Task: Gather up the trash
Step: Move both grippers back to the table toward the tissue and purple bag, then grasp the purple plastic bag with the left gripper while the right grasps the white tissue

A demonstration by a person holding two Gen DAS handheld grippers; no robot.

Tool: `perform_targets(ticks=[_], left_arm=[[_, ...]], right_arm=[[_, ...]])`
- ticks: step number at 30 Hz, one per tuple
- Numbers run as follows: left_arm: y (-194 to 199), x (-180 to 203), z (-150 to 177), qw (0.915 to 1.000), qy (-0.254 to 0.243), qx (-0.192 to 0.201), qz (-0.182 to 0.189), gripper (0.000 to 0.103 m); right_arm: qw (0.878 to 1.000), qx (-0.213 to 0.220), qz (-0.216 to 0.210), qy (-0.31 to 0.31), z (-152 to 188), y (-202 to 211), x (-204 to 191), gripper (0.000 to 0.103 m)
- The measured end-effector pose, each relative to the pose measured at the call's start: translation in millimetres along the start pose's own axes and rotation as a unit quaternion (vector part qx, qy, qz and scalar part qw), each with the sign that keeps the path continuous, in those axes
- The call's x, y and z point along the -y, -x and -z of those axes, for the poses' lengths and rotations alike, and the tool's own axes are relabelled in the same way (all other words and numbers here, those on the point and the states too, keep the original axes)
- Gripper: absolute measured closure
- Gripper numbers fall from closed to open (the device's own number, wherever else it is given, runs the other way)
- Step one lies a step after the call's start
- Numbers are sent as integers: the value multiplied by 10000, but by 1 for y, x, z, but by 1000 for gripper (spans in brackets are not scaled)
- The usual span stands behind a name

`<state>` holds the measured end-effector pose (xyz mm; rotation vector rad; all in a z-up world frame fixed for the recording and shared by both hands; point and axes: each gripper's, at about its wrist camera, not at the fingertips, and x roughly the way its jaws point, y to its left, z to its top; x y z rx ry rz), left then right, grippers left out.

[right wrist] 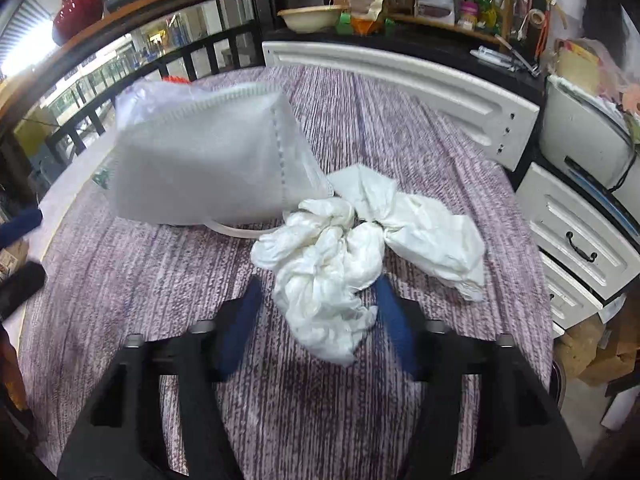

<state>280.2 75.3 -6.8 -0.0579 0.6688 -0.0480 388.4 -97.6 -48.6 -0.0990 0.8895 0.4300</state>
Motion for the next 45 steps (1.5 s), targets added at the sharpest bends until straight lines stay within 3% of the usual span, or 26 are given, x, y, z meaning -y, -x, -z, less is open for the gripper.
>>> perform_targets(ticks=[2, 7, 10, 13, 16, 22, 23, 24, 31, 36, 45], left_arm=[[-4, -4, -10, 9999, 124, 54, 2, 6], [-12, -5, -38, 9991, 113, 396, -44, 6], [-28, 3, -48, 9992, -349, 186, 11, 6], [-38, 6, -56, 9967, -639, 368, -343, 6], [-51, 12, -62, 9948, -994, 189, -142, 6], [-76, 33, -60, 9823, -1819, 27, -453, 6], [-79, 32, -60, 9835, -1763, -41, -400, 13], [-82, 30, -60, 9857, -1655, -132, -289, 27], [-78, 27, -53, 9911, -1315, -80, -162, 63], [-61, 27, -49, 9929, -1171, 173, -121, 69], [3, 26, -35, 9921, -915, 854, 126, 70]], right_arm=[[10000, 5, -53, 3, 0, 2, 0, 71], [9998, 158, 3, 131, 9, 13, -1, 78], [9997, 171, 4, 160, 15, 20, -1, 78], [9996, 202, -82, 169, 22, 30, -1, 78], [9994, 232, -141, 214, 28, 39, -3, 78], [9992, 270, -219, 176, 34, 48, -4, 78], [9992, 279, -223, 162, 36, 50, -4, 78], [9992, 284, -249, 138, 37, 51, -4, 78], [9988, 372, -308, -72, 43, 61, 2, 78], [9981, 501, -327, -118, 50, 72, 0, 78], [9965, 699, -407, -207, 71, 96, -2, 78]])
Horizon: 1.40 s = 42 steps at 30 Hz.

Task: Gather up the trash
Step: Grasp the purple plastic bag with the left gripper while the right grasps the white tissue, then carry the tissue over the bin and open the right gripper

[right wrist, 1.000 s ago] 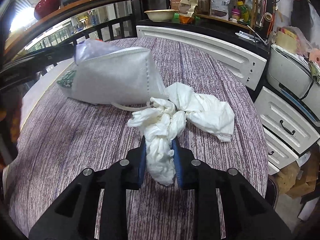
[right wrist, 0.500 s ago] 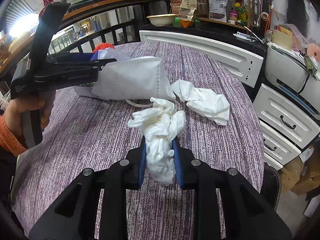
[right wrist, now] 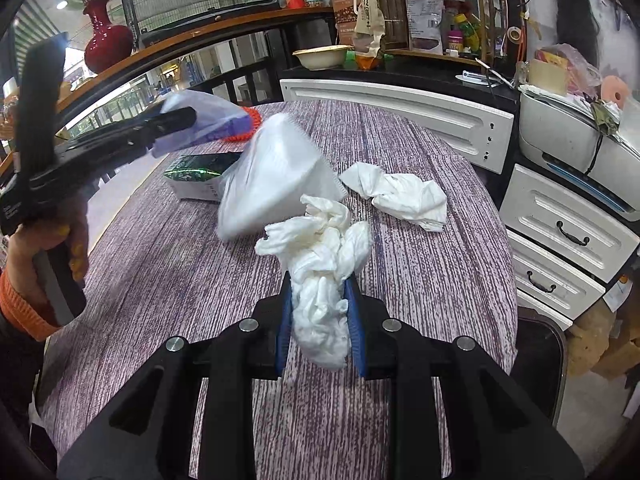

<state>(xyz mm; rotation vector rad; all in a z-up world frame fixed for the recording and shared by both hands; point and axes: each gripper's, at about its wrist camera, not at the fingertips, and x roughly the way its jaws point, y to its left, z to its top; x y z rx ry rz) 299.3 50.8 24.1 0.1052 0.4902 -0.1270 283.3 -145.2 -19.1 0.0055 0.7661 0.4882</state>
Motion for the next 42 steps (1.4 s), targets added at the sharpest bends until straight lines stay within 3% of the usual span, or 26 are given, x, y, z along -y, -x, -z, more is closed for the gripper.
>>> perform_targets(ticks=[13, 20, 32, 42], left_arm=[[78, 26, 24, 9982, 298, 349, 387, 70], [106, 63, 40, 9971, 112, 520, 541, 70], [111, 120, 51, 9920, 271, 431, 1152, 70], [111, 182, 47, 9832, 25, 428, 1774, 70]], right_arm=[[9997, 196, 44, -114, 32, 41, 5, 78], [9989, 304, 116, -351, 56, 68, 20, 78], [9925, 356, 637, -982, 104, 107, 78, 78], [9803, 52, 1377, -1413, 145, 102, 137, 78]])
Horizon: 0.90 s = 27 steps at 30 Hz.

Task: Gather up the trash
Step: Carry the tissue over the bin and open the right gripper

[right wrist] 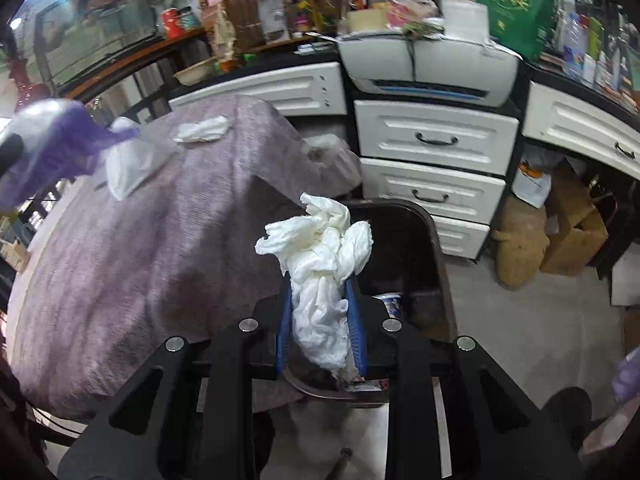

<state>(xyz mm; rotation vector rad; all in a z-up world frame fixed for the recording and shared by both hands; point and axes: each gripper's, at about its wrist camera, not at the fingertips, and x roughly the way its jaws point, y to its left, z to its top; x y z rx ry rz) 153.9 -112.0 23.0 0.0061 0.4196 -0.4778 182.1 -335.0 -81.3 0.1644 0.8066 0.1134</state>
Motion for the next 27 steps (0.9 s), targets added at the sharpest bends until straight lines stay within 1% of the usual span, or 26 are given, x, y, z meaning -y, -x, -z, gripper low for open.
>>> perform_targets(ticks=[4, 8, 13, 17, 19, 20, 21, 22, 25, 27], left_arm=[[-12, 24, 3, 9996, -125, -82, 254, 70], [-22, 46, 6, 9984, -223, -185, 478, 70], [-33, 67, 12, 9967, -333, -311, 676, 70], [-43, 80, 19, 9949, -419, -442, 798, 70], [-47, 84, 22, 9942, -411, -514, 855, 70], [-50, 87, 23, 9936, -393, -566, 900, 70], [-52, 88, 25, 9931, -381, -603, 930, 70], [-55, 91, 27, 9927, -382, -644, 947, 70], [-63, 97, 33, 9912, -402, -768, 1003, 70], [-69, 101, 35, 9896, -393, -869, 1076, 70]], right_arm=[[9994, -275, 123, -175, 9, -29, 19, 78], [9978, -581, 210, -246, 20, -63, 29, 78], [9946, -941, 242, -354, 31, -107, 35, 78], [9930, -1095, 285, -332, 37, -130, 36, 76], [9925, -1128, 320, -334, 40, -138, 37, 62], [9924, -1122, 362, -344, 42, -141, 38, 57], [9924, -1110, 398, -352, 42, -142, 38, 46], [9923, -1099, 430, -371, 44, -142, 40, 39], [9920, -1110, 380, -469, 46, -138, 45, 39], [9927, -1029, 446, -452, 46, -128, 47, 38]])
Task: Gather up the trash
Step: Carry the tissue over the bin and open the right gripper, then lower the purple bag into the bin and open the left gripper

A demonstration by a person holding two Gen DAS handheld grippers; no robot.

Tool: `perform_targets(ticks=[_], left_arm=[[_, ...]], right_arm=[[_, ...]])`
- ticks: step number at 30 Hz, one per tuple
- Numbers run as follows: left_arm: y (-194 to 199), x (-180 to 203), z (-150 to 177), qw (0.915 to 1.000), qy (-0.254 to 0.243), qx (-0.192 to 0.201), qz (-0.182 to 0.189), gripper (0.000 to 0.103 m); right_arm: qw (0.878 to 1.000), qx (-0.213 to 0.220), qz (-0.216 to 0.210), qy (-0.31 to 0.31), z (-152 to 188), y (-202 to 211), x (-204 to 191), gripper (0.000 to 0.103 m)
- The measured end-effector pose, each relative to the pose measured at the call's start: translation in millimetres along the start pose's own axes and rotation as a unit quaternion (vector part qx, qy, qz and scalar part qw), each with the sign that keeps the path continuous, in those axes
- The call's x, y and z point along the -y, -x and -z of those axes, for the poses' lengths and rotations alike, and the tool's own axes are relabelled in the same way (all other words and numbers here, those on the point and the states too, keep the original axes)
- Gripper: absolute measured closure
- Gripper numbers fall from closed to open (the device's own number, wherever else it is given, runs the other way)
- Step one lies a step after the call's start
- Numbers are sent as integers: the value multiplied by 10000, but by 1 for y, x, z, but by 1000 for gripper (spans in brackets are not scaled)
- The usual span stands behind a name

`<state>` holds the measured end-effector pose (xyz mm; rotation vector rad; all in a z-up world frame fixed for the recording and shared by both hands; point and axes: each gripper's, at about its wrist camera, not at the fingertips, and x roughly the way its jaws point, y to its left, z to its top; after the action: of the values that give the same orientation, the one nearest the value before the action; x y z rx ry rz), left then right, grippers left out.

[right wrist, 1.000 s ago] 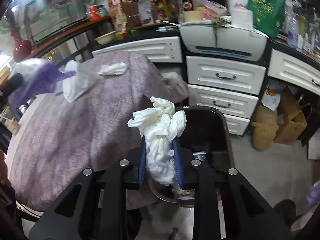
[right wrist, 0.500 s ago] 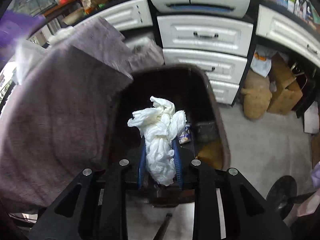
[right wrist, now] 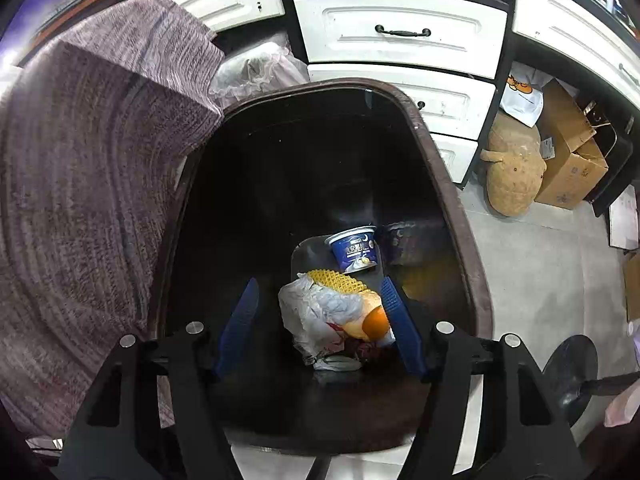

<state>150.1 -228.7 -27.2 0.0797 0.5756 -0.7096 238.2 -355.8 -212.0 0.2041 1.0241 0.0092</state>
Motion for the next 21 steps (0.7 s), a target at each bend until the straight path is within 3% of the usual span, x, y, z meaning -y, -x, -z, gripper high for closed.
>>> perform_targets(ticks=[12, 21], left_arm=[[-58, 18, 3, 9985, -3, -425, 355, 70], [-104, 19, 20, 9960, -49, -885, 134, 70]], right_arm=[[9969, 370, 506, -470, 24, 56, 58, 35], [9918, 275, 704, -1028, 54, 68, 105, 35]])
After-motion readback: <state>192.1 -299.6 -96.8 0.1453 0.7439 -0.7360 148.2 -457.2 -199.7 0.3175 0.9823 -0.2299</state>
